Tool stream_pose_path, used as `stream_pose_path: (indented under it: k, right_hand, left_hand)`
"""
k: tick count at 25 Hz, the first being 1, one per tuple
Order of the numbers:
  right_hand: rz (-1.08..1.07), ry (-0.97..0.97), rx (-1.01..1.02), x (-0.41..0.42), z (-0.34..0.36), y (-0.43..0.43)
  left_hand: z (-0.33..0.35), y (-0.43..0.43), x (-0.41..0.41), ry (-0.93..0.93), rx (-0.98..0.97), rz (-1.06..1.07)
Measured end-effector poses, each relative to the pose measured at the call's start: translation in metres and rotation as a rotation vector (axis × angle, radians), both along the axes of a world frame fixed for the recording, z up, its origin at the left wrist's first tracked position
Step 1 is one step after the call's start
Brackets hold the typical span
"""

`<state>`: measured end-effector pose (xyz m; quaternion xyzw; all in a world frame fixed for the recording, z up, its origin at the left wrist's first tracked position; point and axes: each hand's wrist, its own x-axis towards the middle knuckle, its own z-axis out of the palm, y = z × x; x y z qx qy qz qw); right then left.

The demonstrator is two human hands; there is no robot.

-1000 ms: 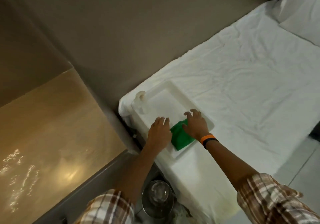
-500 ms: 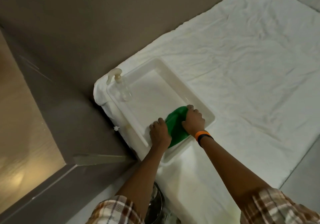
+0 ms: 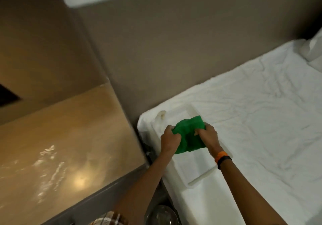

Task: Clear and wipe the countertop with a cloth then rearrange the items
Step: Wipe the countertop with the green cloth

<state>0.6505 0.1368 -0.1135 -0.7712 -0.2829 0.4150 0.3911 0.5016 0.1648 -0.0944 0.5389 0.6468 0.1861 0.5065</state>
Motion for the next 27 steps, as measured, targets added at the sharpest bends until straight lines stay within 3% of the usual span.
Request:
stream_pose_path:
  k: [5,7,11,16,20,23,25,27]
  right_hand:
    - [0.083,0.151,0.171,-0.09,0.11,0.022]
    - [0.18,0.195,0.189,-0.142,0.133,0.029]
    - [0.456,0.1,0.159,-0.219,0.142,0.032]
    - [0.573,-0.151,0.133,-0.28,0.128,0.024]
    - [0.656,-0.662,0.045,-0.306,0.13,0.03]
    - [0.609,-0.98,0.024,-0.333,0.118,0.023]
    - [0.525,-1.033,0.014,-0.359,0.102,0.012]
    - [0.458,-0.931,-0.105,-0.386,0.086,0.002]
  left_hand:
    - [0.114,0.013,-0.097,-0.24,0.096,0.269]
    - [0.133,0.008,-0.16,-0.292,0.145,0.294]
    - [0.126,-0.009,-0.268,-0.313,0.159,0.37]
    - [0.088,-0.036,-0.369,0.0,0.17,0.309]
    - [0.066,-0.049,-0.391,0.103,0.228,0.114]
    - [0.061,-0.057,-0.411,0.307,0.417,0.029]
    - [0.058,-0.059,-0.444,0.441,0.543,0.01]
    - [0.056,-0.062,-0.484,0.612,0.605,-0.036]
